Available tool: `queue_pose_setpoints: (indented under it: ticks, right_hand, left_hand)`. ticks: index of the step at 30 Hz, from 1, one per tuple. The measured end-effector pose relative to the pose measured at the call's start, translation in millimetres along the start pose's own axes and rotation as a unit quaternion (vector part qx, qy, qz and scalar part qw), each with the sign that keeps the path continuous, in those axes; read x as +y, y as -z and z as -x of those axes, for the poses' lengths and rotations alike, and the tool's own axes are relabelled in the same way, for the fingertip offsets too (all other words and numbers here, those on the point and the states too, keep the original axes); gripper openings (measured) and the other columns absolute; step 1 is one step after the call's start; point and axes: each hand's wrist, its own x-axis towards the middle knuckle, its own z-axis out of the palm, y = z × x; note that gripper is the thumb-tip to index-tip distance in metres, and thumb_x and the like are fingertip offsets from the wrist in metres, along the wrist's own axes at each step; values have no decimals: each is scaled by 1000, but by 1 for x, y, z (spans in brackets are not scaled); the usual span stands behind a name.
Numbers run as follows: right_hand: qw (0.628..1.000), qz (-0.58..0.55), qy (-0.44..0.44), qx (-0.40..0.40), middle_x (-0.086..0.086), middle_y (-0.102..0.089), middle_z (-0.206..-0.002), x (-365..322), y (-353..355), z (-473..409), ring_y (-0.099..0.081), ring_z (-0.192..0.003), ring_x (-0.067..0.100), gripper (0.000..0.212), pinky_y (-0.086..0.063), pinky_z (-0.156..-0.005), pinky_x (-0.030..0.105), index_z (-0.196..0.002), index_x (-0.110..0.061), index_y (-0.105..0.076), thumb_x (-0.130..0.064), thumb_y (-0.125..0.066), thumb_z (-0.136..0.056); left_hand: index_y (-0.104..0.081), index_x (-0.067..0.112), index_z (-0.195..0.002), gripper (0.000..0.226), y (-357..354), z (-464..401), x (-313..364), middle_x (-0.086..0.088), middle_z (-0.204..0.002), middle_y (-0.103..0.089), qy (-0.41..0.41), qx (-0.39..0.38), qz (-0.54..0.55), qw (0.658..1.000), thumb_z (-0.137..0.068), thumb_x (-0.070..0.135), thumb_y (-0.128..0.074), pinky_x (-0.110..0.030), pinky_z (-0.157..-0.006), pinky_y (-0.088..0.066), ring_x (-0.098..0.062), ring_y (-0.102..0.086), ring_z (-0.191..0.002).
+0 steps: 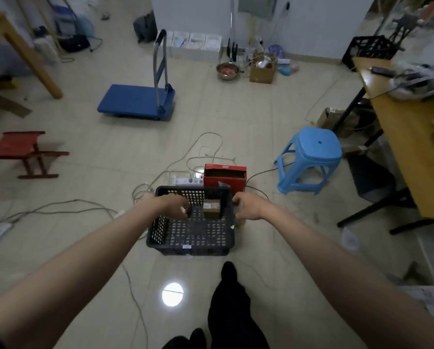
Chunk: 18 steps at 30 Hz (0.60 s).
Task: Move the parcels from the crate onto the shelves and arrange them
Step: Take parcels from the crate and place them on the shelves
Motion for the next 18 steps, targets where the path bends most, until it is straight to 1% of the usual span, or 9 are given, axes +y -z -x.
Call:
queue_pose_setpoints:
  ticks: [2, 4, 7, 9, 11, 15, 18]
  right_hand:
    - [1000, -25, 4, -7, 1, -59, -117, 11, 10, -32, -57, -103, 19, 55, -48, -84, 32, -134, -20, -50, -25, -74, -85]
    - [998, -64, 1, -13, 0, -58, -111, 22, 16, -64, -56, -98, 16, 52, -45, -79, 28, -133, -20, -51, -26, -74, -86]
    - [993, -109, -19, -37, 2, -59, -111, 38, 13, -107, -59, -99, 18, 46, -48, -82, 30, -126, -18, -53, -23, -73, -86]
    - [988, -138, -36, -59, 3, -61, -111, 45, 4, -133, -61, -101, 20, 41, -51, -89, 33, -123, -18, -54, -20, -71, -86]
    - [984, -153, -53, -76, 3, -61, -110, 51, -9, -154, -61, -102, 20, 38, -50, -92, 34, -122, -21, -53, -22, -69, -88]
    - [977, -167, -72, -115, 12, -64, -113, 56, -36, -192, -61, -95, 21, 42, -48, -81, 30, -131, -16, -50, -18, -66, -91]
    - [971, -195, -96, -104, 14, -67, -110, 61, -62, -231, -62, -93, 21, 38, -48, -83, 32, -129, -12, -52, -12, -63, -92]
  left_hand:
    - [-55, 19, -128, 39, 9, -25, -5, -5, -131, -56, 10, -11, 26, 1000, -93, 36, -58, -32, -87, -41, -24, -53, -119]
    - [-55, 18, -125, 37, 15, -51, -11, -5, -126, -58, 13, -4, 60, 998, -93, 36, -58, -31, -83, -41, -23, -54, -112]
    - [-56, 15, -122, 35, 10, -89, -21, -5, -119, -59, 23, 3, 120, 992, -93, 33, -58, -29, -80, -41, -22, -56, -104]
    - [-57, 17, -119, 32, -1, -113, -29, -6, -120, -61, 36, -12, 160, 986, -92, 34, -58, -29, -80, -42, -21, -57, -101]
    - [-57, 17, -121, 34, -16, -135, -37, -5, -120, -61, 47, -24, 205, 977, -92, 36, -59, -28, -82, -42, -23, -57, -107]
    - [-54, 15, -130, 46, -45, -176, -56, -7, -124, -60, 67, -44, 281, 956, -91, 39, -61, -30, -87, -45, -25, -58, -111]
    - [-51, 14, -134, 50, -66, -217, -74, -9, -126, -61, 80, -51, 321, 942, -91, 36, -63, -32, -92, -48, -25, -59, -111]
